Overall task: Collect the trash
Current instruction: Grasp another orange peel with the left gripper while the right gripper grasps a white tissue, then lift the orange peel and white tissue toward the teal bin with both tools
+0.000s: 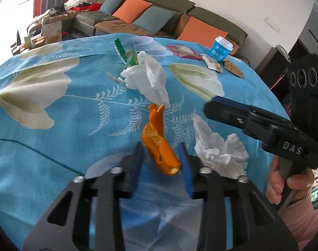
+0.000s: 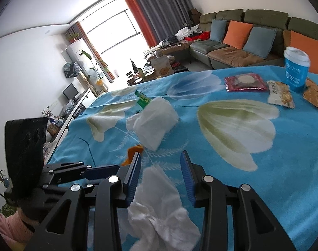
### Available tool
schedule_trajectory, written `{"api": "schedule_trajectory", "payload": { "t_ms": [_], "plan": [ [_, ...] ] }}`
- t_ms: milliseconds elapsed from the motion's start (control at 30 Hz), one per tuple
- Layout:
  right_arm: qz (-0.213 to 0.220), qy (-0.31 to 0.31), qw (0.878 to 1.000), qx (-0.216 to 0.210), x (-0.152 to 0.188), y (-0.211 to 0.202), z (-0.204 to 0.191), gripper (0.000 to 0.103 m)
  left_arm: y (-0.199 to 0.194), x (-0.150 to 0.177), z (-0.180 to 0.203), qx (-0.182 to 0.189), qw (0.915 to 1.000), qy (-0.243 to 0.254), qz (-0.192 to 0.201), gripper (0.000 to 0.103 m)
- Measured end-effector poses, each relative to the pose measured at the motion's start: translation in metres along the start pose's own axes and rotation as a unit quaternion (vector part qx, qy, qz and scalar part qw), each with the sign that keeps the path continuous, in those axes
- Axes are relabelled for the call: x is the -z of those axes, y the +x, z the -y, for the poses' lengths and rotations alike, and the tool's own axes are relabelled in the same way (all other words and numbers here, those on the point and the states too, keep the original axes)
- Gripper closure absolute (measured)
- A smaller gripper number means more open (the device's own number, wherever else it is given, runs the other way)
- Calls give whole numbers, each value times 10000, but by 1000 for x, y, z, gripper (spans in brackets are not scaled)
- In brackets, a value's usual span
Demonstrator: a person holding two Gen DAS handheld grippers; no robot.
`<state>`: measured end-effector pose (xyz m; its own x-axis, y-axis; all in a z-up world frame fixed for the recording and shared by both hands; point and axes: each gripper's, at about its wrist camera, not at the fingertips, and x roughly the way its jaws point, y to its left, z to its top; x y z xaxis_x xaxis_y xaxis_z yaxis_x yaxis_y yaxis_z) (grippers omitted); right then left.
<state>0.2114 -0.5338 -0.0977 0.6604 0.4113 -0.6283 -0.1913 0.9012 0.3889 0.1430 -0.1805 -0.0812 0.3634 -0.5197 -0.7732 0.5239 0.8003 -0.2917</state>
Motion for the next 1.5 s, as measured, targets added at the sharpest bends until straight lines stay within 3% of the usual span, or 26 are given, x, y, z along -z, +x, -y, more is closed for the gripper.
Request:
{"api": "schedule_trajectory", "payload": {
  "t_ms": [133,567,667,767,933,1033,1100,1267,1500],
  "plan": [
    [-39,76,9999,83,8,-8,9,66,-2,2,-5,25,10000,-84,14,82],
    [-98,-126,9997,194,19,-19,-1,58,-38,22,-18,-102,9992,-143,356,83],
    [-134,-222,9994,208,22,-18,-7,54,-50,27,-25,-121,9988,-172,446,83],
    [-205,-350,9987,308,27,-18,-13,42,-60,32,-32,-129,9984,-225,512,83],
    [-406,-549,9966,467,38,-11,-21,41,-73,41,-43,-203,9977,-301,578,83],
    [-478,-599,9957,518,42,-7,-25,49,-80,47,-49,-250,9973,-346,600,83],
    [-512,-593,9957,493,45,-5,-28,63,-82,50,-51,-275,9970,-375,616,83],
    [-424,-597,9964,421,44,-8,-35,85,-91,57,-59,-347,9961,-458,676,83],
    [-201,-701,9971,229,38,-11,-58,91,-106,65,-64,-450,9944,-483,824,83]
  ]
}}
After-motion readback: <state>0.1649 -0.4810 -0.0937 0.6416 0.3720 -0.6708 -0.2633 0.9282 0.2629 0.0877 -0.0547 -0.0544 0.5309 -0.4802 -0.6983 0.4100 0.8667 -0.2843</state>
